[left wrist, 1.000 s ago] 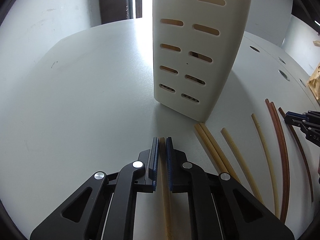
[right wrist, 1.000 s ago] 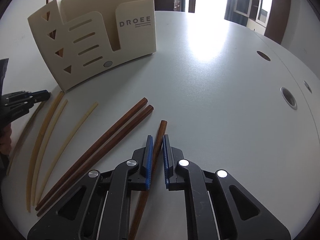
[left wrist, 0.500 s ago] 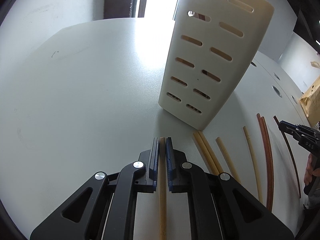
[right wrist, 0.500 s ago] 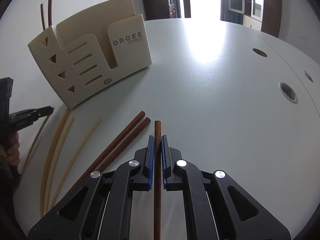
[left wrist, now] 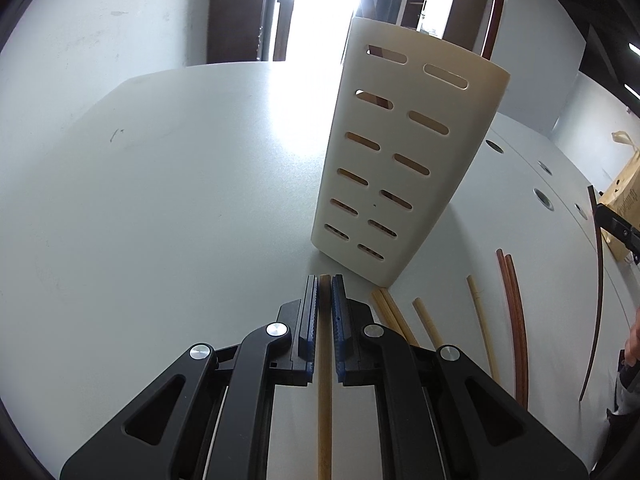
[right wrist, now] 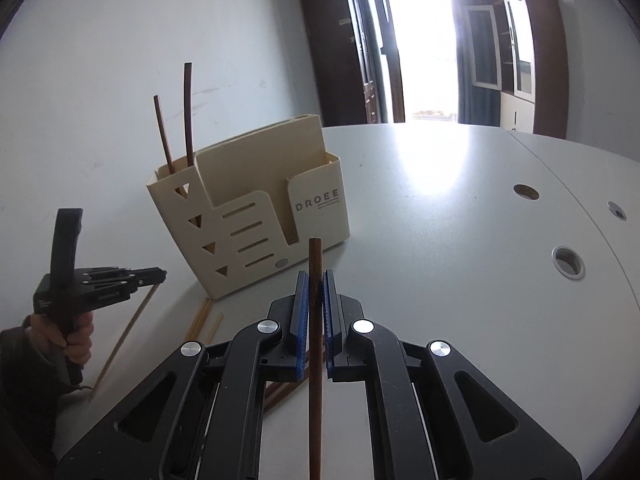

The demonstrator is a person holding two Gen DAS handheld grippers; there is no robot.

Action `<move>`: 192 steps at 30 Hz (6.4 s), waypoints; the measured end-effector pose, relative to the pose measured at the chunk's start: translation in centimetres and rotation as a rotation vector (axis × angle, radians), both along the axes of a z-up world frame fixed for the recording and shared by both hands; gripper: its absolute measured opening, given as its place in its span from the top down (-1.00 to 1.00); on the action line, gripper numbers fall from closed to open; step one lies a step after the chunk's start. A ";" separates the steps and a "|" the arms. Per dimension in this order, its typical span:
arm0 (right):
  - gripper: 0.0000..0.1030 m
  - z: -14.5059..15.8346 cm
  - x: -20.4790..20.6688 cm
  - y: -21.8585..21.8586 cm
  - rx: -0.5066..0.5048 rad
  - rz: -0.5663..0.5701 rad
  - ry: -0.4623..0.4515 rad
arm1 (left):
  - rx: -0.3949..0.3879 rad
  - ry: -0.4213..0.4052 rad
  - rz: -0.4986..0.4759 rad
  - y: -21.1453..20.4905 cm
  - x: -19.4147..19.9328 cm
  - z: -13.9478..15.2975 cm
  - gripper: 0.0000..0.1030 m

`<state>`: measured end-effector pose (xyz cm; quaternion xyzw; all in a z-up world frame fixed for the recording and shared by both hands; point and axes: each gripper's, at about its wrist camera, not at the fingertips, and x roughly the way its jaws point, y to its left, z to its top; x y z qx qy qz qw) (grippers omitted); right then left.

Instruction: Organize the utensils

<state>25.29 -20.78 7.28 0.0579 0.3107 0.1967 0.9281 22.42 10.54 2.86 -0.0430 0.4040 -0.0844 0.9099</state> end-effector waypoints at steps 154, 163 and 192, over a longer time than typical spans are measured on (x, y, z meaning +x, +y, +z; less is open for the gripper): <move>-0.06 1.1 -5.2 -2.8 -0.096 -0.326 0.027 | -0.157 -0.020 -0.340 -2.3 -1.4 2.4 -0.25; -0.11 -0.8 -4.6 -1.8 -0.126 -0.320 0.079 | -0.065 0.026 -0.354 -4.0 -2.1 1.1 -0.26; -0.19 -4.0 -4.1 -0.4 -0.191 -0.387 0.284 | 0.144 -0.028 -0.403 -7.0 -5.5 2.5 -0.30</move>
